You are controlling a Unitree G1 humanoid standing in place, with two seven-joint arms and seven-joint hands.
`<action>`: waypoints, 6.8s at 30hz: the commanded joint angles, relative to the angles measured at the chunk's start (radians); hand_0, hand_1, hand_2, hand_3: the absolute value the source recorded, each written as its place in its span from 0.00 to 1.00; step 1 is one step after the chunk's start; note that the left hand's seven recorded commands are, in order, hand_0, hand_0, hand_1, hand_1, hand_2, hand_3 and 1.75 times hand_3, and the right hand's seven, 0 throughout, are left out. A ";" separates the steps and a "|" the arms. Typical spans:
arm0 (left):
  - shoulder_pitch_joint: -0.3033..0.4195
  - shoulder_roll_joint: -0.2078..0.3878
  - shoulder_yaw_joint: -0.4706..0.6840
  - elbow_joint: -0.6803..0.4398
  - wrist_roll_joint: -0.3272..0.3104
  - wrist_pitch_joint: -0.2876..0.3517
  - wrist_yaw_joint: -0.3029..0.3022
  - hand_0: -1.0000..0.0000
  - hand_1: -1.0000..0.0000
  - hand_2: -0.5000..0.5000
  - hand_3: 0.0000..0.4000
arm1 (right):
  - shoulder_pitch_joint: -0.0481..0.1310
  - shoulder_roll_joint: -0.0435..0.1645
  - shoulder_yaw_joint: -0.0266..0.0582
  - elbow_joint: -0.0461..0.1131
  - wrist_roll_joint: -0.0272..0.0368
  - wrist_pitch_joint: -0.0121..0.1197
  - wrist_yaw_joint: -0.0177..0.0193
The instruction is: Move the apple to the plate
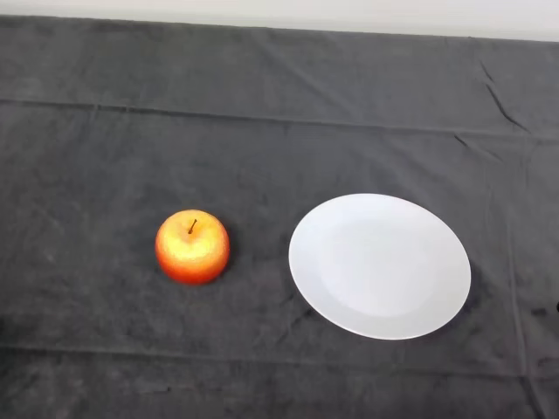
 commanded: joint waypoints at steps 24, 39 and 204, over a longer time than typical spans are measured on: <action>-0.040 0.005 -0.019 -0.209 0.023 0.106 -0.037 1.00 1.00 0.50 0.00 | 0.099 0.071 -0.0106 0.090 0.0005 0.075 -0.0019; 0.071 -0.073 -0.153 -0.670 0.100 0.304 -0.001 1.00 1.00 0.50 0.00 | 0.102 0.072 -0.0077 0.081 0.0027 0.081 -0.0020; -0.571 -0.344 -1.326 -0.262 0.125 0.403 0.099 0.00 0.00 0.50 1.00 | 0.099 0.072 0.0063 0.089 0.0188 0.076 0.0002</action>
